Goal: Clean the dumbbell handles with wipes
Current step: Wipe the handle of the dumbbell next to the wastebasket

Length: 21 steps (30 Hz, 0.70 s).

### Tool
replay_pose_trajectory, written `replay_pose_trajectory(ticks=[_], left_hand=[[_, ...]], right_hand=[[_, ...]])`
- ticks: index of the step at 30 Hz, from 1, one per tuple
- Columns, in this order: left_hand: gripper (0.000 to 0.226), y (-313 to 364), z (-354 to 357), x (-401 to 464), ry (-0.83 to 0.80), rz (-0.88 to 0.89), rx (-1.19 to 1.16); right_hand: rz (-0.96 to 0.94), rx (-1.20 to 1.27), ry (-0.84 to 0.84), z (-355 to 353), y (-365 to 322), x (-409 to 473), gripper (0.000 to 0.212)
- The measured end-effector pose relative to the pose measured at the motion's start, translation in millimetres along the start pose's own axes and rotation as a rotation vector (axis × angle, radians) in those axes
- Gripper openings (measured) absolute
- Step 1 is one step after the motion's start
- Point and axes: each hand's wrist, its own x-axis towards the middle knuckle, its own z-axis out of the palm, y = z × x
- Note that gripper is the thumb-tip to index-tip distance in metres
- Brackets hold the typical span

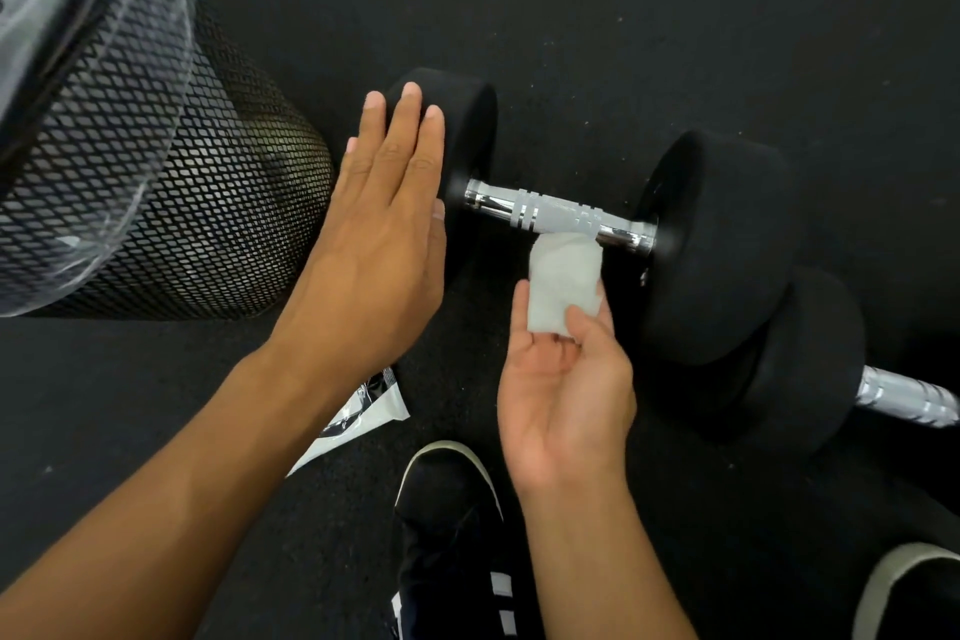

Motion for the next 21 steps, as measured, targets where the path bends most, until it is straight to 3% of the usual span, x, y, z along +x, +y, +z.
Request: replay_pose_trajectory(ticks=[4, 6, 8, 10, 14, 18, 21], left_hand=[[0.055, 33.3, -3.4, -20.2, 0.230, -0.022, -0.213], [0.049, 55.8, 3.0, -38.7, 0.274, -0.230, -0.469], [0.046, 78.0, 9.6, -52.9, 0.180, -0.578, -0.783], [0.043, 89.7, 16.0, -61.9, 0.048, -0.818, -0.924], [0.016, 87.7, 18.2, -64.1, -0.169, -0.993, -1.260], [0.012, 75.4, 23.9, -51.0, -0.082, -1.078, -1.505], [0.026, 71.1, 34.6, -35.3, -0.034, -1.200, -1.718]], right_hand=[[0.018, -0.126, -0.033, -1.5, -2.8, -23.5, 0.034], [0.042, -0.183, -0.019, 1.6, -2.5, -28.7, 0.030], [0.074, -0.244, -0.006, 5.2, -1.9, -31.8, 0.027], [0.068, -0.330, 0.036, 7.7, -1.8, -33.9, 0.024], [-0.018, -0.432, 0.091, 1.3, -1.7, -33.7, 0.015], [-0.091, -0.678, 0.053, -6.1, -10.5, -36.0, 0.018], [-0.448, -1.055, -0.026, -6.0, -27.7, -47.4, 0.026]])
